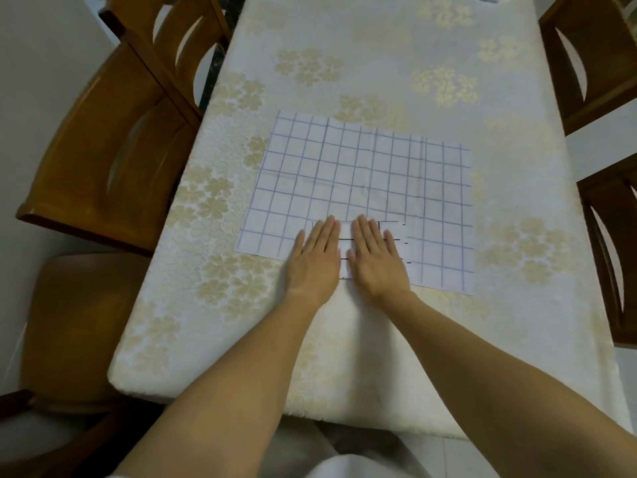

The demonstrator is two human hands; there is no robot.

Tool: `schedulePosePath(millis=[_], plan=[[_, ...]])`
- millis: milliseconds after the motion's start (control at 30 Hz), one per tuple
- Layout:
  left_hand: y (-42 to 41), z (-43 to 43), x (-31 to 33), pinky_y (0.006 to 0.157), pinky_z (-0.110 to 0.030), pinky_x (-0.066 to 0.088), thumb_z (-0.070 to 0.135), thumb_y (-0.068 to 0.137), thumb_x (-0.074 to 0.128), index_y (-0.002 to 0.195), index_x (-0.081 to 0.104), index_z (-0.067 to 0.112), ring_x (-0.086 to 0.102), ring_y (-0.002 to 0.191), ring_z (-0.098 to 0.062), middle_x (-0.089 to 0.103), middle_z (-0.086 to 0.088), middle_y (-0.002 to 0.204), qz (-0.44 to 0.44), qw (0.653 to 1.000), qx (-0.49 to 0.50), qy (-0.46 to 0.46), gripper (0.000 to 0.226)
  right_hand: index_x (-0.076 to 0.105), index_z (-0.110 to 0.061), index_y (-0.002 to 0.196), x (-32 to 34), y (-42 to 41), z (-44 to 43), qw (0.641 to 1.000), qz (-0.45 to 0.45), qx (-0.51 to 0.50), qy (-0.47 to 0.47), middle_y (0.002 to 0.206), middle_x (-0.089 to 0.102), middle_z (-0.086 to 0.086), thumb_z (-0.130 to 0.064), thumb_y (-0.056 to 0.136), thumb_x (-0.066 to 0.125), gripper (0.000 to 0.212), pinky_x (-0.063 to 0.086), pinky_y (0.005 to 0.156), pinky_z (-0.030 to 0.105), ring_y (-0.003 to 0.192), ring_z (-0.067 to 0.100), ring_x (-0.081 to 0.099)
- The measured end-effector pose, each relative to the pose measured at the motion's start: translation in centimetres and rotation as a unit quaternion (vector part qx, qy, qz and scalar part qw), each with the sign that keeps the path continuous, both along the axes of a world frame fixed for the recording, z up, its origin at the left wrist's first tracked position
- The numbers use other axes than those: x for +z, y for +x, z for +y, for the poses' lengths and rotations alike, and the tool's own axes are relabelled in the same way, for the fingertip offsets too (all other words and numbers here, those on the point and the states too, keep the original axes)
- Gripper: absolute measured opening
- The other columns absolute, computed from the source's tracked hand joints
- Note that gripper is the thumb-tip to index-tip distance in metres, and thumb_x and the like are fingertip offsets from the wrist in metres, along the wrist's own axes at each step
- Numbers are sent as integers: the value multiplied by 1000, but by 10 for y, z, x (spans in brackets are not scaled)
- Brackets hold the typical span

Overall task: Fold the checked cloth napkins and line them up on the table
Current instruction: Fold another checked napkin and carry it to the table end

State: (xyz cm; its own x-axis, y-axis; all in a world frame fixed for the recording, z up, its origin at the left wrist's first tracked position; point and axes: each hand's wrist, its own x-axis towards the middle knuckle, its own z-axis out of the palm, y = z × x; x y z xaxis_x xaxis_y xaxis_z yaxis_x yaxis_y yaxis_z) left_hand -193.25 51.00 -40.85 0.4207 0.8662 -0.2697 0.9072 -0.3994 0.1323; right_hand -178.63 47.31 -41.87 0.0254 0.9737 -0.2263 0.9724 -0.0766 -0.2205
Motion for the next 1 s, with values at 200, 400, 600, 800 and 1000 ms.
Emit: schedulePosePath(millis=[200,400,600,800,1000], plan=[[-42,3,4,126,-51,-5,39,108,2,157,-24,17,-18,155,-24,-28,3,165,45,999,13,9,60,-19,-19,158,9,41,-24,998,-39,-41,-33,165,-27,-3,-47,106,2,63,-11,125,45,152,19,-25],[-36,4,16,125,-51,-10,31,108,11,160,-16,12,-22,154,-31,-22,-4,168,29,998,20,46,61,-15,-14,159,21,34,-13,995,-85,-53,-11,166,-21,4,-47,106,2,65,-12,124,49,152,26,-25],[18,-5,18,128,-40,-6,20,105,32,159,-19,13,-17,155,-18,-22,-1,168,-33,998,-58,19,74,-11,-15,160,13,-9,5,998,-30,57,-24,168,-16,7,-44,105,26,73,-9,126,46,152,26,-23],[1,-5,2,128,-37,-3,28,110,20,159,-19,17,-18,155,-14,-22,2,168,-14,999,-31,-2,64,-19,-20,158,5,4,-2,999,5,15,-33,165,-26,-3,-50,106,4,65,-11,125,41,151,17,-27],[-20,0,5,127,-48,-3,40,109,5,159,-21,22,-18,155,-16,-26,7,166,26,1000,-12,3,59,-21,-21,158,7,46,-19,998,-17,-48,-42,165,-28,-5,-53,105,1,66,-14,124,43,150,17,-30]])
